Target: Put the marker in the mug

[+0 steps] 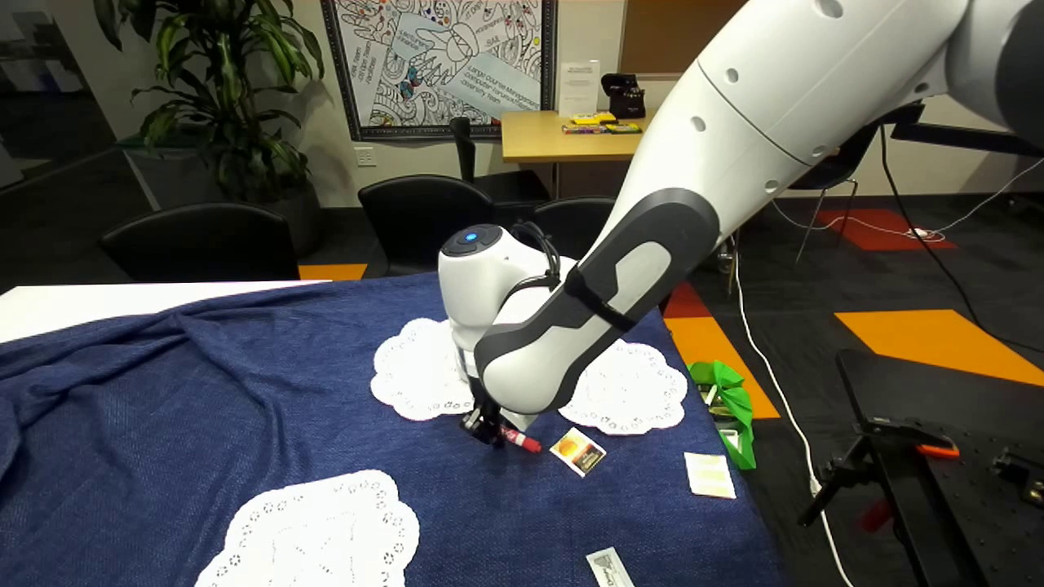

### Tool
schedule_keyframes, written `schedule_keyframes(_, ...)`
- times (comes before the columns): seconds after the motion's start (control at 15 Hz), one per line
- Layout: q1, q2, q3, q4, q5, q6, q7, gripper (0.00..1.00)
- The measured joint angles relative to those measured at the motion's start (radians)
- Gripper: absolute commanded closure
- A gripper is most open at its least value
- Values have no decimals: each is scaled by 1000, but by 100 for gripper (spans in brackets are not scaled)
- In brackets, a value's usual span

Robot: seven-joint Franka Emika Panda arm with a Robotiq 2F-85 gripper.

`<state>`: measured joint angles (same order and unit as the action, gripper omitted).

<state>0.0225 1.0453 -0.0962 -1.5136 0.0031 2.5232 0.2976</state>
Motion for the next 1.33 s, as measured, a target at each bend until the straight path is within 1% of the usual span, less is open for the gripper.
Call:
schedule_keyframes(0.07,2,0,0,1,0,0,0,100)
schedule_keyframes(0.2,5,0,-1,1,0,0,0,95)
schedule_keyframes(0.6,20,-17,-8,-12,0,0,3,95)
schedule_keyframes(0.93,36,-117,-15,-96,0,0,4,95)
schedule_keyframes(1.33,67,-254,-52,-183,-3,0,40,95)
